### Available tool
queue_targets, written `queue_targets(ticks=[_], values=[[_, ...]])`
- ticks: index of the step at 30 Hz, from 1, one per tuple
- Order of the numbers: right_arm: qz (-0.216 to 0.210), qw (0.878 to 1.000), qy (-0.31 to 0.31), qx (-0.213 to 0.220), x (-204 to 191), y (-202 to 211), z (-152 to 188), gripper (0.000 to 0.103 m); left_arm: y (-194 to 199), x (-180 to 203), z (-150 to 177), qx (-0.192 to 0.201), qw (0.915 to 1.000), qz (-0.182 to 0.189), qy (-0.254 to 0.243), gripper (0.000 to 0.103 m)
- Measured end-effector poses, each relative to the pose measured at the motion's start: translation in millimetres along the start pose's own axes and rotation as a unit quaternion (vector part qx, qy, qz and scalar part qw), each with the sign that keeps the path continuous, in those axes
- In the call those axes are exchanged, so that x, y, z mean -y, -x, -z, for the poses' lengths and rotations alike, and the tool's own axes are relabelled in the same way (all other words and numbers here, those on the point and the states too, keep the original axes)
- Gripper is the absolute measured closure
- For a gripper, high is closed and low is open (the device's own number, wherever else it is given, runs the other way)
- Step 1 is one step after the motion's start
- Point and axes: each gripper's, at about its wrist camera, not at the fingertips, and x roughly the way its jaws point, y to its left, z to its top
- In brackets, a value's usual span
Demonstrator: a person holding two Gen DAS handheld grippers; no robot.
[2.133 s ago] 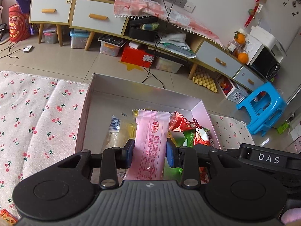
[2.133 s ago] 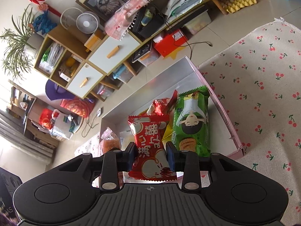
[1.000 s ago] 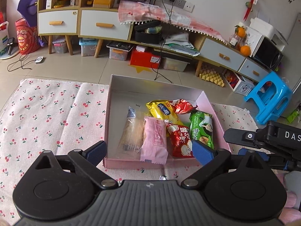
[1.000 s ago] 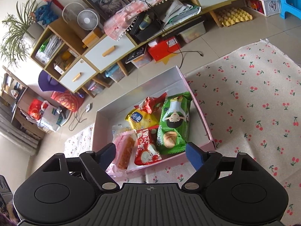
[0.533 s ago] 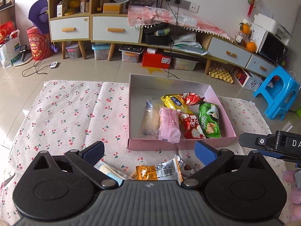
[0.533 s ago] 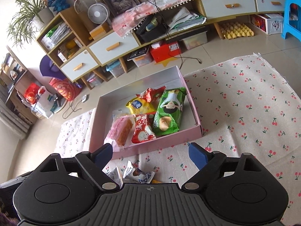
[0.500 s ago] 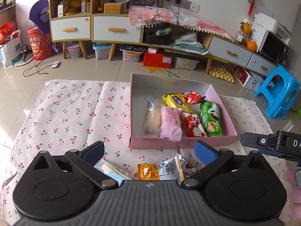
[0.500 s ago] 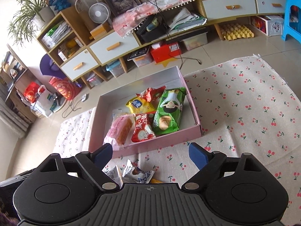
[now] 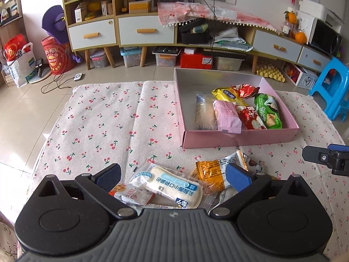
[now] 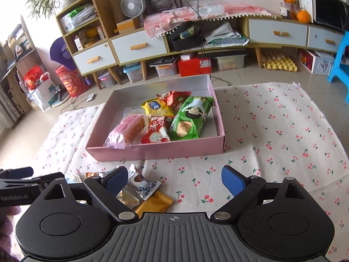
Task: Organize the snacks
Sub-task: 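Move the left tool to the orange-and-white packet while the right tool approaches the gold wafer bar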
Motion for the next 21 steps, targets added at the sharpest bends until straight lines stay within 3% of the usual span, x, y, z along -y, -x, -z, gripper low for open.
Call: queue_targets(ticks=[7,15,19,21], values=[[0.01,0.999,0.029,-0.008,-0.2,-5.1,9.7,0.009,-7.2,-22.4,14.3,-0.031,0.9993,0.002,0.021,0.001],[0.009,0.999,0.031,-0.032,2.4,-10.4,18.4,0.008,-8.6,-35.4,23.6,-0.065,0.9978,-0.003,0.012,0.001],[0.004,0.997,0.051,-0.049,-8.9,-16.6,24.8,0.008,-15.2,-51.7,21.7,-0.08,0.9943,0.001,0.07,0.007],[0.004,0.996,0.067,-0.058,-17.5,-20.7,28.6,0.008,-19.3,-59.4,18.4,-0.084,0.9902,0.013,0.111,0.018]])
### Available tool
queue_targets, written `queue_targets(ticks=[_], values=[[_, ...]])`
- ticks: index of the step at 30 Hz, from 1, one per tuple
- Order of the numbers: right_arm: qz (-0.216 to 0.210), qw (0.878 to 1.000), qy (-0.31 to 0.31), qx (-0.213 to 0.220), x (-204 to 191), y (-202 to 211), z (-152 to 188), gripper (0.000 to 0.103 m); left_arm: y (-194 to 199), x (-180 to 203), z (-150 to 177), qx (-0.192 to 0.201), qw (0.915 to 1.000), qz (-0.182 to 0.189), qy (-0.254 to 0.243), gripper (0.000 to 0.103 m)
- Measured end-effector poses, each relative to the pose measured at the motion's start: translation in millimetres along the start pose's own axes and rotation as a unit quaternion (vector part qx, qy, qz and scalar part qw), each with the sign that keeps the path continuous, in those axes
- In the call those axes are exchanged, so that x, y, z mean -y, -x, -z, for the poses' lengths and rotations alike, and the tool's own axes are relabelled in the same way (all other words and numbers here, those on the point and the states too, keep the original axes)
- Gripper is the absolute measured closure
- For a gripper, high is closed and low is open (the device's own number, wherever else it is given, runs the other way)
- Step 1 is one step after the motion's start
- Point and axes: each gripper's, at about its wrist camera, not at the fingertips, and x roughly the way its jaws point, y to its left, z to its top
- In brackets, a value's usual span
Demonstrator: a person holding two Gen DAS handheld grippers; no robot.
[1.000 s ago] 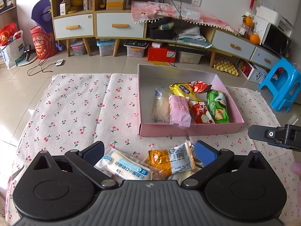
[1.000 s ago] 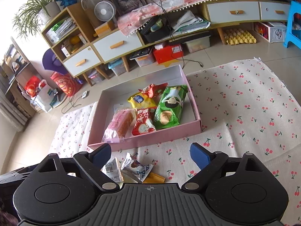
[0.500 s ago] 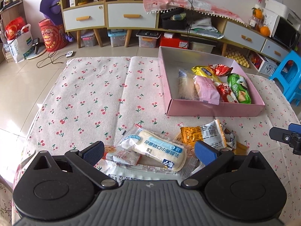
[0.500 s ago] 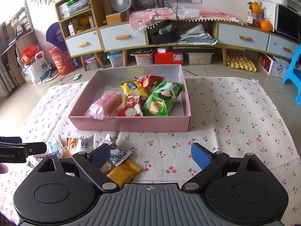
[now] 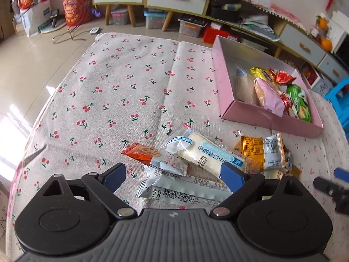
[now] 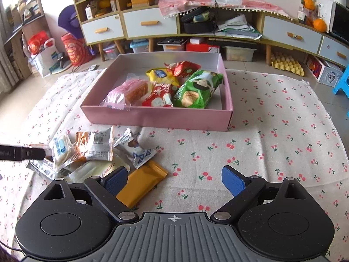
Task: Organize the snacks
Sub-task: 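Move the left tool to the orange-and-white packet while the right tool approaches the gold wafer bar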
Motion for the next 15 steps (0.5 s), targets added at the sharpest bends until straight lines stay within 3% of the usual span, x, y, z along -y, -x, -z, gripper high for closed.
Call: queue_targets(ticks=[2,9,15], values=[[0.002,1.0,0.012,-0.008,-7.9,-4.0,1.6,0.008,-3.1,-4.4,-5.2,-0.006,0.9993,0.016,0.033,0.028],[-0.003,0.999,-0.001,-0.039,-18.7,-18.0,4.5,0.008,-18.1,-6.0,-18.5,-0.021,0.9899,0.043,0.134,0.034],[-0.002,0.998,-0.028,-0.062,-16.6,-32.0,7.0,0.008,-29.5,13.1,-21.4,-0.032,0.9904,0.021,0.133,0.033]])
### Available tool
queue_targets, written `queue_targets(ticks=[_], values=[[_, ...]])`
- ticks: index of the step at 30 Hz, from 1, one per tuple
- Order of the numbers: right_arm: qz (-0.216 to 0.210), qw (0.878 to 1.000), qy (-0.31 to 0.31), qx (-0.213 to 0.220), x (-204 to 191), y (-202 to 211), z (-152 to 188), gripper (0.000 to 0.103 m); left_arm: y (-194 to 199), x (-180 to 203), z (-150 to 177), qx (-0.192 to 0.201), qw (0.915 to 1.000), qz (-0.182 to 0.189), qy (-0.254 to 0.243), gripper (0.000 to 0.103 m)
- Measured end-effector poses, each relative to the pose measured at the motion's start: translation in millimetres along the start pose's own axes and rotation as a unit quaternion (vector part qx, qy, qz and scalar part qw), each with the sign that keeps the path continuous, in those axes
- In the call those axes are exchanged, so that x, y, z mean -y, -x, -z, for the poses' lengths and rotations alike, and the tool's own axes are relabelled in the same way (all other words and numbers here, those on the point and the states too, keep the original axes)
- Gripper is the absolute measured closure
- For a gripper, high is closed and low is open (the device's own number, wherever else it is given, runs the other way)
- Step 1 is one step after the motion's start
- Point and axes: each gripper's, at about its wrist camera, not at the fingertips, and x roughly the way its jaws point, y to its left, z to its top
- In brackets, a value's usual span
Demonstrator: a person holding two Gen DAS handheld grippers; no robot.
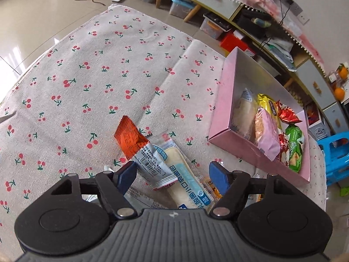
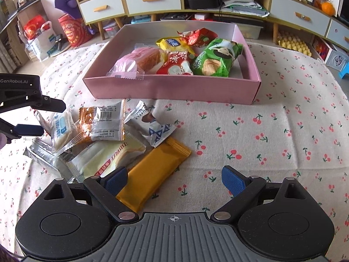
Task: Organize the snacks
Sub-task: 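Move the left tool to the orange-and-white packet while the right tool approaches the gold wafer bar, then grasp the orange-and-white packet with the left tool while the right tool grasps the gold wafer bar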
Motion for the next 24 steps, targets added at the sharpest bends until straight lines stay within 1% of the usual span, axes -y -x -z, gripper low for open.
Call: queue_targets(ticks=[3,5,7,9,10,11,14,15,18,20,22,23,24], values=[[0.001,1.0,-0.004,-0.004,0.7,-4.6,2.0,0.008,-3.8,7.1,2.5,-0.01,0.9997,-0.015,-0.014,0.033],[0.0,1.0,-0.001,-0.002,0.4,-4.9,2.7,0.008,-2.4,5.6,0.9,-0.012,0.9997,-0.015,-0.017,0.035],[0.001,1.0,0.007,-0.001,0.7,-4.5,3.1,0.008,-0.1,-1.8,-1.2,-0.013,0.9998,-0.01,-0.012,0.04],[0.011,1.0,0.015,-0.002,1.7,-4.0,3.3,0.008,1.8,-11.7,-2.7,-0.015,0.9998,-0.007,-0.006,0.05],[0.016,1.0,0.017,-0.003,2.7,-4.0,2.6,0.008,3.4,-17.7,-2.8,-0.017,0.9998,-0.006,-0.001,0.053],[0.019,1.0,0.016,-0.005,4.3,-3.6,2.1,0.008,5.6,-23.6,-2.1,-0.018,0.9998,-0.006,0.005,0.057],[0.023,1.0,0.005,-0.014,11.4,-3.0,1.0,0.008,12.3,-40.2,-0.8,-0.016,0.9997,-0.006,0.017,0.062],[0.024,1.0,0.0,-0.016,13.4,-2.8,0.4,0.008,14.3,-45.0,-0.6,-0.014,0.9997,-0.008,0.019,0.068],[0.032,0.999,-0.009,-0.021,18.8,-1.8,-0.2,0.009,22.3,-55.6,0.2,-0.006,0.9997,-0.015,0.016,0.074],[0.04,0.999,-0.011,-0.023,22.1,-1.5,-1.4,0.009,27.0,-59.8,0.6,-0.001,0.9995,-0.03,0.002,0.075],[0.05,0.998,-0.013,-0.024,24.6,0.7,-2.1,0.008,30.0,-62.4,0.1,0.0,0.9983,-0.054,-0.021,0.074],[0.053,0.998,-0.016,-0.023,25.9,2.2,-2.8,0.008,30.7,-63.5,-0.1,-0.002,0.9976,-0.062,-0.031,0.07],[0.053,0.998,-0.021,-0.023,27.6,3.6,-3.2,0.008,34.0,-67.9,-0.9,0.001,0.9973,-0.066,-0.032,0.067]])
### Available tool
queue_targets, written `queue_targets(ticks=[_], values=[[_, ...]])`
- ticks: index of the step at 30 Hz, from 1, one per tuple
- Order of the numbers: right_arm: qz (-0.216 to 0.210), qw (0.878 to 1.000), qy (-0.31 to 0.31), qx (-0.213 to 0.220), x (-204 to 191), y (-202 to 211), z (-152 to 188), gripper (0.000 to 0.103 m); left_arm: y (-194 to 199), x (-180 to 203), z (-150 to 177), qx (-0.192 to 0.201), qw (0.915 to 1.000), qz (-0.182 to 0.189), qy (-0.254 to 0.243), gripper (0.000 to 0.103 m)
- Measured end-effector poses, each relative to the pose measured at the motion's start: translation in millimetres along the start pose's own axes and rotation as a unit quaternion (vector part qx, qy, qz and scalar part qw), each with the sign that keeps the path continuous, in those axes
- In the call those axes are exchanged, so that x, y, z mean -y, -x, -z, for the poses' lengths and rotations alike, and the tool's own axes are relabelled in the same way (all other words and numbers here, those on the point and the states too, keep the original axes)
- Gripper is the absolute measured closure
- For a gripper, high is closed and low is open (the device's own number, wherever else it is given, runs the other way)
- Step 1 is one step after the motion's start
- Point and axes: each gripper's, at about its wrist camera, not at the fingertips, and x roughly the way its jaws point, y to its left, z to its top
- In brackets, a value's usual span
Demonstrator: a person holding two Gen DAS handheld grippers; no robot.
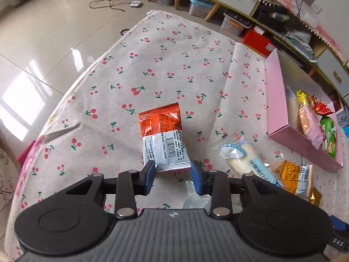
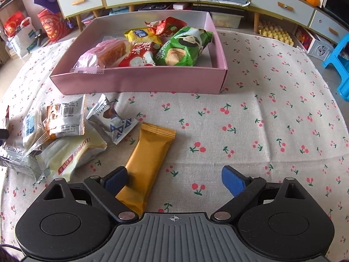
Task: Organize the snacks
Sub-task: 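Grasp the orange-and-white packet with the left tool while the right tool grasps the gold wafer bar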
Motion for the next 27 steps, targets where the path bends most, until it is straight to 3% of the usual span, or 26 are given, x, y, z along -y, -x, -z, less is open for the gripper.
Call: queue_targets(ticks=[1,3,5,9,17,20,22,24,25,27], values=[[-0.004,1.0,-0.008,-0.001,2.3,1.2,-0.6,0.008,2.6,-2.2,0.3,0.004,1.0,0.002,0.003,0.064],[-0.024,0.999,-0.034,-0.006,7.8,2.5,-2.4,0.008,8.7,-7.3,-1.5,0.014,0.9997,0.016,0.01,0.042],[-0.043,0.997,-0.06,-0.009,10.9,3.1,-3.4,0.008,13.7,-9.7,-4.0,0.034,0.9992,0.016,0.014,0.032],[-0.043,0.997,-0.064,-0.003,3.7,0.6,-2.3,0.008,8.4,-4.9,-7.8,0.056,0.9983,-0.018,-0.003,0.027],[-0.002,1.0,-0.007,0.012,-23.1,-9.5,11.1,0.008,-26.4,10.9,-3.9,0.063,0.9922,-0.092,-0.056,0.029],[0.01,0.999,0.015,0.027,-29.9,-9.4,16.2,0.011,-27.8,10.2,-3.1,0.073,0.9911,-0.098,-0.054,0.024],[0.007,0.999,0.013,0.029,-29.1,-8.9,16.6,0.011,-26.2,8.3,-3.3,0.07,0.9919,-0.094,-0.049,0.027],[0.001,0.999,0.009,0.031,-27.1,-7.7,16.1,0.016,-24.0,6.3,-2.7,0.069,0.993,-0.087,-0.041,0.036],[0.0,0.999,0.011,0.034,-26.5,-6.4,15.7,0.023,-22.6,6.0,-2.4,0.07,0.9928,-0.088,-0.041,0.04],[-0.003,0.999,0.011,0.04,-26.0,-3.4,14.3,0.039,-20.2,6.3,-2.0,0.073,0.9928,-0.086,-0.042,0.06]])
